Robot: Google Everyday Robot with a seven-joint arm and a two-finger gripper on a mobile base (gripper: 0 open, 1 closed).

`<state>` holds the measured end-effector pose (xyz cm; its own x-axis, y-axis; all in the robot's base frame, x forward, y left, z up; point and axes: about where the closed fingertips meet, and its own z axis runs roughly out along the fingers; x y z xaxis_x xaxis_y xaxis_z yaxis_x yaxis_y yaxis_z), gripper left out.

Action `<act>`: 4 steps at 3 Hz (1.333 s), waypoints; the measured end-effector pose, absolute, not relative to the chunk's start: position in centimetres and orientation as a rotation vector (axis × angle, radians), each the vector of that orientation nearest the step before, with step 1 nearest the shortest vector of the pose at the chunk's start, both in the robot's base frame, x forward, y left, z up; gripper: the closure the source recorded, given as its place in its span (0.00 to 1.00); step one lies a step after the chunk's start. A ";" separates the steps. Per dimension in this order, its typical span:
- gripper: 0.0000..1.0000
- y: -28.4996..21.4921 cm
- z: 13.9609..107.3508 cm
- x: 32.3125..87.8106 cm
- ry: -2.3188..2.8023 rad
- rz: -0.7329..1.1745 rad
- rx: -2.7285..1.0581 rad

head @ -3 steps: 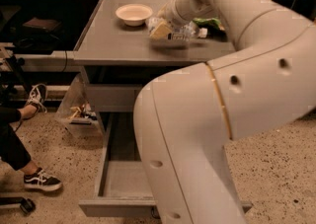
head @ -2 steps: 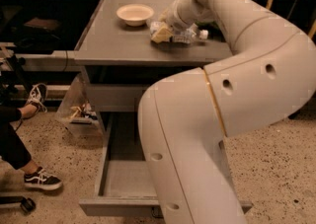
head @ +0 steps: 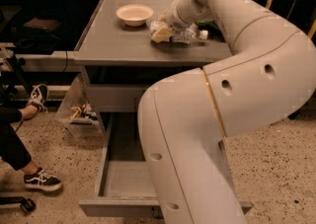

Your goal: Pick blue plastic bottle from middle drawer and place on counter

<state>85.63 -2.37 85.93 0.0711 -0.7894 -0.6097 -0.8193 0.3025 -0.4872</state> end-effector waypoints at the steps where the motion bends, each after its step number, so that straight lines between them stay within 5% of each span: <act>1: 0.35 -2.4 85.9 85.6 1.698 0.043 -1.471; 2: 0.12 -2.4 85.9 85.6 1.698 0.043 -1.471; 3: 0.00 -2.4 85.9 85.6 1.698 0.043 -1.471; 4: 0.00 -2.4 85.9 85.6 1.698 0.043 -1.471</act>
Offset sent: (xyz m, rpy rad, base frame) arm 0.0000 0.0000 0.0000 0.0000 0.0000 0.0000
